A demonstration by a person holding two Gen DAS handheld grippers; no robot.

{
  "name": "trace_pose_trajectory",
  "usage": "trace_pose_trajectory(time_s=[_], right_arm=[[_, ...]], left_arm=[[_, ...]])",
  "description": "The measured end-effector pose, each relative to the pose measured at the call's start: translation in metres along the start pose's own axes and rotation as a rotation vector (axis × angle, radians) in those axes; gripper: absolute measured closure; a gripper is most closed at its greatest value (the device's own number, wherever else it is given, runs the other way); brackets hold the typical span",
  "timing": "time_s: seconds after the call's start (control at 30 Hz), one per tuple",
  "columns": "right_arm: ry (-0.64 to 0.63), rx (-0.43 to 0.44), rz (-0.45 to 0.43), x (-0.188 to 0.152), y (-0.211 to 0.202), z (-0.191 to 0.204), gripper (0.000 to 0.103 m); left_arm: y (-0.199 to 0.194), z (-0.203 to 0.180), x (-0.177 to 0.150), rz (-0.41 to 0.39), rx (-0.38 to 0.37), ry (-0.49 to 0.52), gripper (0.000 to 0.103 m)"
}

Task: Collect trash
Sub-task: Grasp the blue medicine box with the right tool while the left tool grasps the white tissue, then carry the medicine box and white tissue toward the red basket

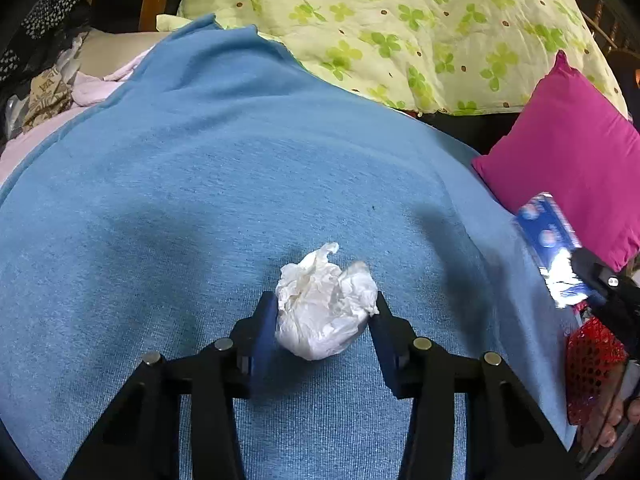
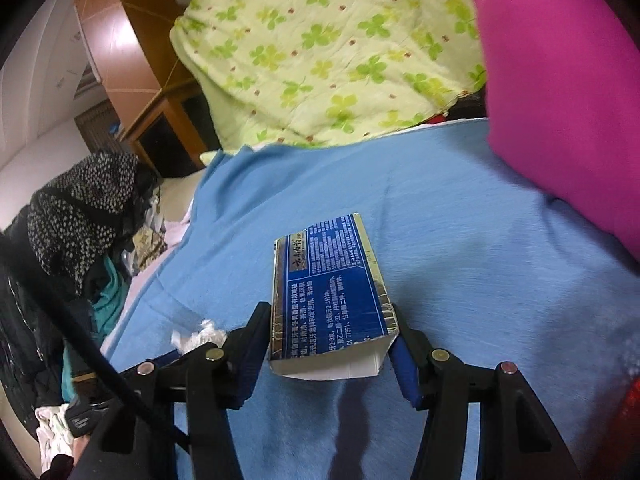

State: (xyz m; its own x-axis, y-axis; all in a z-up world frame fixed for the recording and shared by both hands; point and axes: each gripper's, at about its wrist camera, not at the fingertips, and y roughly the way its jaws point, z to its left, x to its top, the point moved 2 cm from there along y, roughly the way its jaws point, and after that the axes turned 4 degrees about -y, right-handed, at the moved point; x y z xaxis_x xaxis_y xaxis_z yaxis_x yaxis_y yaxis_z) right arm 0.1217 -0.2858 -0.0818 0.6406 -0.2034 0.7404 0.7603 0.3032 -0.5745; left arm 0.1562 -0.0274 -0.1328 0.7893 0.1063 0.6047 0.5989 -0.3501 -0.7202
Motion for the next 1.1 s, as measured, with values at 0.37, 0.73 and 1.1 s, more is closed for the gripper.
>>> trace_pose_trajectory(time_s=[0.37, 0.73, 1.1], right_arm=[[0.034, -0.003, -0.065, -0.025, -0.073, -0.018, 0.044], [-0.011, 0.018, -0.111, -0.075, -0.148, -0.019, 0.044], [-0.011, 0.015, -0.144, -0.102, -0.202, -0.019, 0.044]], left_arm=[[-0.031, -0.025, -0.004, -0.083, 0.009, 0.068, 0.063], [-0.093, -0.068, -0.041, -0.189, 0.122, 0.247, 0.063], [-0.166, -0.112, -0.068, -0.254, 0.171, 0.316, 0.063]])
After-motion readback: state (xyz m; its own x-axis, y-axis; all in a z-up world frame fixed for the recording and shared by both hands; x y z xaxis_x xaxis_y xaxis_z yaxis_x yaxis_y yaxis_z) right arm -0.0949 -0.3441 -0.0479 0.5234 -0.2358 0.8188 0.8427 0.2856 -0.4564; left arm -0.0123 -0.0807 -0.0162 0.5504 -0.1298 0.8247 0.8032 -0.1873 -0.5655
